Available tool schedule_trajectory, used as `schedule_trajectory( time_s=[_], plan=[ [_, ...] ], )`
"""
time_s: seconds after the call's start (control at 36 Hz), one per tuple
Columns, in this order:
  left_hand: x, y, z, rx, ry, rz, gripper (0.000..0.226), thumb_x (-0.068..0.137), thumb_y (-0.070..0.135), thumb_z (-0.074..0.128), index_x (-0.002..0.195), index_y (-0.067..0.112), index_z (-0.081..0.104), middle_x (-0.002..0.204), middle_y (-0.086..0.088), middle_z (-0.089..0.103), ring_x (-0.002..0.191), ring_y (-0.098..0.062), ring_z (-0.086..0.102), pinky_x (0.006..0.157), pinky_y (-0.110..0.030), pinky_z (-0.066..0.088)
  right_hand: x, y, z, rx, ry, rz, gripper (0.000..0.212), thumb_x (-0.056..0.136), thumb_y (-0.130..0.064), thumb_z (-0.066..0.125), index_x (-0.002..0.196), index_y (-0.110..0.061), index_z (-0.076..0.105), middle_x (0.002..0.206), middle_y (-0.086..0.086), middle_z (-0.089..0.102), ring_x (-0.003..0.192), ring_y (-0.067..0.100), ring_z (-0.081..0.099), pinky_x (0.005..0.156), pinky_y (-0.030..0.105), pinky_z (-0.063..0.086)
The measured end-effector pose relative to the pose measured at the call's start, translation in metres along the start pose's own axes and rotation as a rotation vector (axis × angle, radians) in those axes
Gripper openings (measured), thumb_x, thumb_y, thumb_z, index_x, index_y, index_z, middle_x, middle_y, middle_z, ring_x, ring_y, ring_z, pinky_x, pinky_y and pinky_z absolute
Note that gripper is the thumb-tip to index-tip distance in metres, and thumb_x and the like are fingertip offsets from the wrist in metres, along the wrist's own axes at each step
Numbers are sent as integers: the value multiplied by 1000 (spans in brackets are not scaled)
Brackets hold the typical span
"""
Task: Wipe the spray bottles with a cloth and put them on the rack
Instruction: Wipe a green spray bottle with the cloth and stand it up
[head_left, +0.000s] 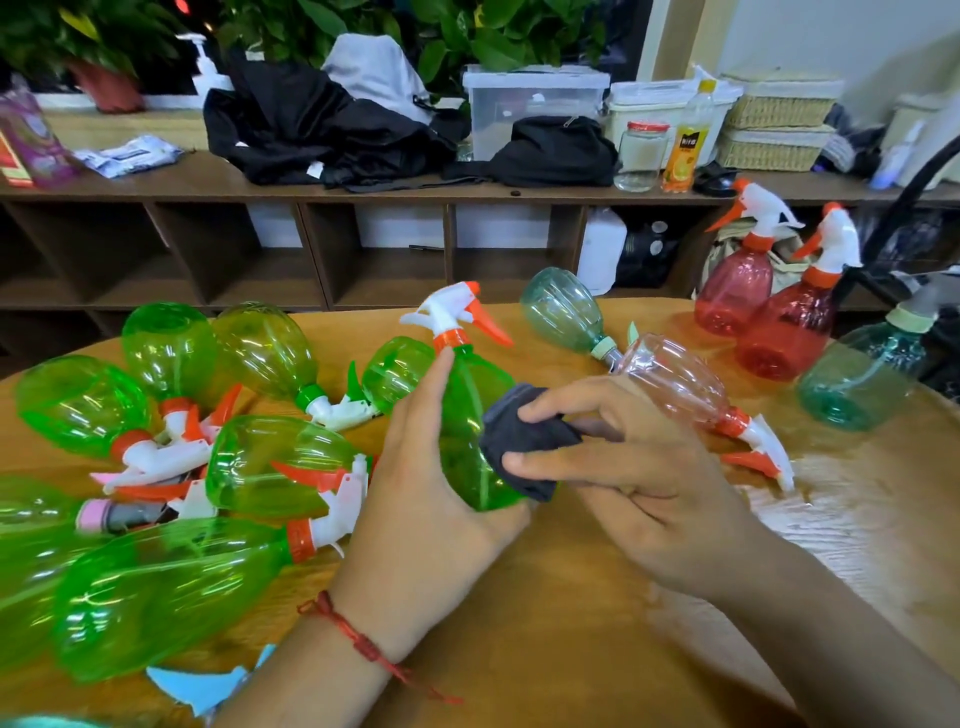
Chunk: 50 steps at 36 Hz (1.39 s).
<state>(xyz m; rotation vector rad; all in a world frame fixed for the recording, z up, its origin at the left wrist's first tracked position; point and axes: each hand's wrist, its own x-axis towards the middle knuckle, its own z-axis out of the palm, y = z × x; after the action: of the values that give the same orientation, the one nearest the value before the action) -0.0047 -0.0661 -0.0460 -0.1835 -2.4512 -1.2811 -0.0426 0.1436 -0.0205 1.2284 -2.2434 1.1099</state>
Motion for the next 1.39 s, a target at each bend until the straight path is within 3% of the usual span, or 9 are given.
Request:
schedule_trajectory(
  time_s=[0.08,0.19,0.42,0.53,0.72,0.92,1.06,1.17,1.39],
  plan=[
    [0,0,0,-95,17,-42,124,63,50,98,163,51,25,159,28,39,146,12,36,119,-20,38,1,0,0,15,-3,-11,33,108,-11,50,119,-19,81,135,1,60,127,38,56,98,53,53],
    [-2,3,1,-129,-6,-49,122,63,53,96,162,55,25,159,25,41,149,3,38,122,-37,41,-1,1,-1,29,21,22,41,99,8,56,122,-18,78,137,4,60,128,37,58,100,50,53],
    [-9,17,3,-10,-160,154,121,73,41,98,167,38,22,160,29,36,148,11,36,113,-5,30,5,1,-3,207,187,227,45,100,16,49,126,-11,74,136,9,61,133,23,58,110,25,45],
    [-7,14,2,17,-176,187,121,74,44,97,168,35,21,165,22,36,150,6,37,115,-6,30,7,1,-4,193,191,246,44,102,16,50,126,-12,75,136,6,61,135,21,56,110,23,45],
    [-4,10,2,86,-121,214,116,74,44,96,166,19,30,163,9,42,149,1,40,118,-9,30,7,-1,1,130,192,204,47,99,19,50,128,-9,73,138,8,61,134,23,58,111,25,45],
    [-1,3,0,-49,-37,16,122,59,58,97,160,44,30,153,22,49,139,-3,53,114,-34,50,6,-1,1,5,108,60,44,95,12,58,121,-17,78,134,4,65,123,30,63,100,47,54],
    [5,-2,-3,-190,28,-105,119,55,52,99,156,46,37,128,44,55,125,19,52,99,-4,42,3,-1,-2,-62,-4,-40,42,98,3,52,119,-19,80,134,1,65,126,33,59,95,50,54],
    [7,2,-5,-270,35,-157,124,47,59,96,155,47,38,133,39,53,118,35,42,99,-8,40,4,-2,-3,-91,8,-85,36,101,6,58,117,-17,82,131,6,66,122,35,59,94,48,52],
    [5,2,-6,-262,-35,-19,119,58,46,99,158,48,34,151,21,55,138,-13,59,112,-46,52,3,0,0,64,132,40,34,103,6,54,124,-11,75,136,7,64,126,32,62,100,49,54]
  ],
)
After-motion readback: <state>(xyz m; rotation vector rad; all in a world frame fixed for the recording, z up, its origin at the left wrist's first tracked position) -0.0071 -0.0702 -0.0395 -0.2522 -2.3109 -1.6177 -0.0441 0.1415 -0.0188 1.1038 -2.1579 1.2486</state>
